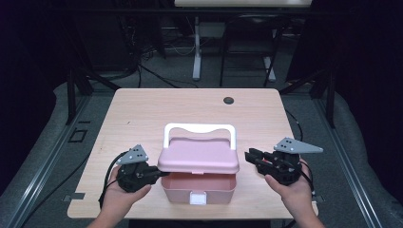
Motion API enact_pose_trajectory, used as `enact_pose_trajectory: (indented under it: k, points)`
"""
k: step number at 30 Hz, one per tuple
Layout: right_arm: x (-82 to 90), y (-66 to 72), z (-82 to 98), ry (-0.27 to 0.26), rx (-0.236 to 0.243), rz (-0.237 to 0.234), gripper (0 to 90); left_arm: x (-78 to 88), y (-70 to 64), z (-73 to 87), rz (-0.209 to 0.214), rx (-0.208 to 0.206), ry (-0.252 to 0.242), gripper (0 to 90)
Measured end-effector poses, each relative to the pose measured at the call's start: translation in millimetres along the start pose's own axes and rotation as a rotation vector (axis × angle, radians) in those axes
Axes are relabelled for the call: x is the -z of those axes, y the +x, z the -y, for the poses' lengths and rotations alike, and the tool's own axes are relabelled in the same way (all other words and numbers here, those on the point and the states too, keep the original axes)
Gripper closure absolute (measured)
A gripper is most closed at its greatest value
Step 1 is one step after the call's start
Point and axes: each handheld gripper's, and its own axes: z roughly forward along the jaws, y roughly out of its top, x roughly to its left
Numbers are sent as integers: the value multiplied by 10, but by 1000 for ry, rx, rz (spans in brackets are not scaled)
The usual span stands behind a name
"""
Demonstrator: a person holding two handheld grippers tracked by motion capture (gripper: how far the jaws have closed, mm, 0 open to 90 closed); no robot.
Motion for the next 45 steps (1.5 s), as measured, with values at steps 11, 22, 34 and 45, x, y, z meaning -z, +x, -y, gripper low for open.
enact_pose_trajectory:
  k: [11,22,34,45]
  points:
    - [-115,127,294,66,15,-30,777,41,35,-179,-14,-7,-10,897]
    - [-350,300,482,98,17,-70,871,60,67,-294,-10,-7,-30,897]
    - [-509,407,586,124,24,-99,890,63,98,-363,-11,6,-48,899]
    - [-563,426,641,135,17,-106,895,67,115,-412,-18,2,-51,899]
